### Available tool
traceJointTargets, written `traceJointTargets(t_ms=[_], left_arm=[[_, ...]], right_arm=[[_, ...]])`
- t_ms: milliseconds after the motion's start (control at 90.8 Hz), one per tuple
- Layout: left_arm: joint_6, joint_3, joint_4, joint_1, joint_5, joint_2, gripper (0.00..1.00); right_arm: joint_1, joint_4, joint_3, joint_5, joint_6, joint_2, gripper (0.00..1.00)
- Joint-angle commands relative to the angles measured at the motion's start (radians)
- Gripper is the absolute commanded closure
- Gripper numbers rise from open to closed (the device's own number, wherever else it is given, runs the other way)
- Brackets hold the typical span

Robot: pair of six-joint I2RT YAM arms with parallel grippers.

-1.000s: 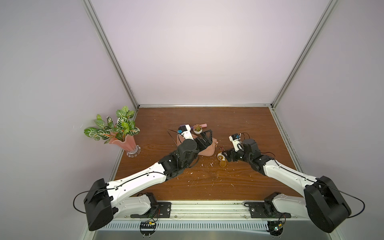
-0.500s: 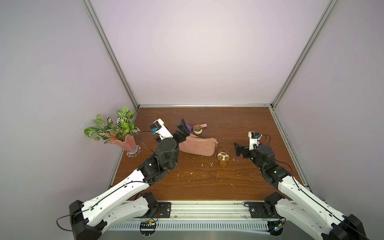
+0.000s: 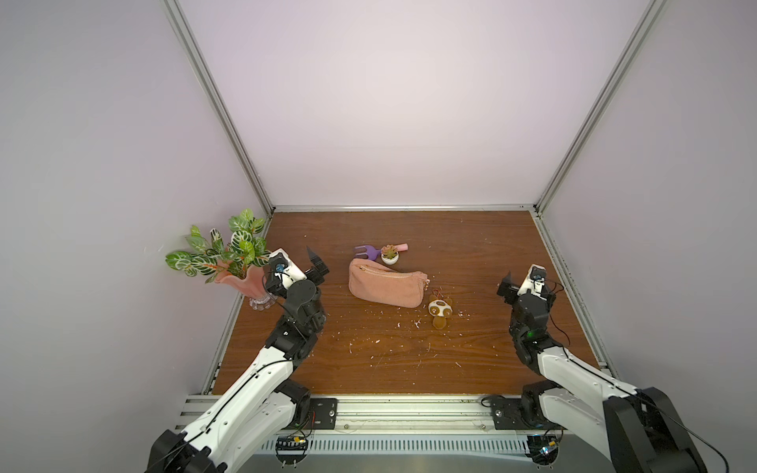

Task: Remove the decoration from the bag
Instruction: Reset both arms

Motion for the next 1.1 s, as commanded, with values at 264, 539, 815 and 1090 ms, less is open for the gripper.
traceJointTargets(t_ms=[264, 539, 815, 1090], left_arm=[[0.111, -0.224, 0.412, 0.155, 0.182, 0.260, 0.00], [0.202, -0.262, 0.732, 0.253, 0.392, 0.555, 0.01], [0.184, -0.282, 0.882, 0.316, 0.574, 0.685, 0.01], [0.172, -0.276, 0.841, 0.331, 0.580, 0.687, 0.00]], right_arm=[[-0.104, 0.390, -0.046, -0.076, -0.041, 0.243, 0.01], [-0.137, 0.804, -0.117, -0.418, -0.094, 0.486, 0.00], [-0.139, 0.566, -0.013, -0.436, -0.095, 0.467, 0.00], [-0.139, 0.568, -0.012, -0.435, -0.095, 0.466, 0.00]])
